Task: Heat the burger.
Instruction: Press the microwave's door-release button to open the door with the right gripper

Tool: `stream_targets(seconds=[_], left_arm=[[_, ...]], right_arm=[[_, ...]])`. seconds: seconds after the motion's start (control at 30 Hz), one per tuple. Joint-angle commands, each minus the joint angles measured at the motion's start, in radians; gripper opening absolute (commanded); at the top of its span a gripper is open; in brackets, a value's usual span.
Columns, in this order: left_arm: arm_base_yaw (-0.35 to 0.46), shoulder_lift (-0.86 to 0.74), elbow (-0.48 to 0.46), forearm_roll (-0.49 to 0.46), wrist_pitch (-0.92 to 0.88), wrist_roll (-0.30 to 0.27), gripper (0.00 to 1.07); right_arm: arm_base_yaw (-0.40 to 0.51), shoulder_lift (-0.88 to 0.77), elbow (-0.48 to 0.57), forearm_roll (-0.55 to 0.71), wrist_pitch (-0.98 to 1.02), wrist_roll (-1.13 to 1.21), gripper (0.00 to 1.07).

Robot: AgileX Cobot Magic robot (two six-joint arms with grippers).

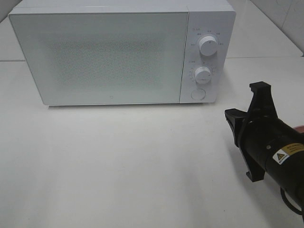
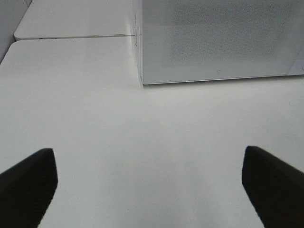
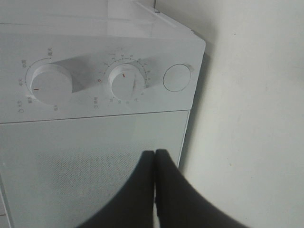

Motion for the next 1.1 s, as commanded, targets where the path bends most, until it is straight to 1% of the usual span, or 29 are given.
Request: stream_targets(seconds=[0.03, 0.23, 0.33, 0.4, 0.67, 0.8, 0.83, 0.97, 1.1], left_arm=[[-0.005, -0.027, 0.001, 0.001, -0.006, -0.003, 0.98], [-0.005, -0.027, 0.001, 0.001, -0.006, -0.003, 0.98], [-0.005, -0.027, 0.001, 0.001, -0.006, -0.003, 0.98], [-0.005, -0.027, 0.001, 0.001, -0.006, -0.003, 0.98], [-0.005, -0.027, 0.001, 0.001, -0.006, -0.003, 0.98], [-0.005, -0.027, 0.001, 0.001, -0.006, -0.003, 0.98], [-0.005, -0.027, 0.001, 0.001, -0.006, -0.003, 0.98], [-0.005, -0.027, 0.001, 0.001, -0.006, -0.003, 0.98], [-0.005, -0.027, 0.001, 0.001, -0.006, -0.003, 0.98]], right_arm=[[0.002, 0.031, -0.029, 0.032, 0.011, -0.004, 0.00], [0.000, 0.103, -0.075, 0.049, 0.011, -0.001, 0.00], [-0.001, 0.112, -0.083, 0.049, 0.010, 0.003, 0.00], [-0.001, 0.162, -0.116, 0.063, 0.005, 0.022, 0.00], [-0.001, 0.228, -0.170, 0.073, 0.004, 0.044, 0.00], [-0.043, 0.265, -0.209, 0.067, 0.023, 0.044, 0.00], [-0.043, 0.265, -0.209, 0.067, 0.023, 0.044, 0.00], [-0.091, 0.268, -0.260, 0.067, 0.069, 0.039, 0.00], [-0.112, 0.268, -0.289, 0.066, 0.095, 0.034, 0.00]])
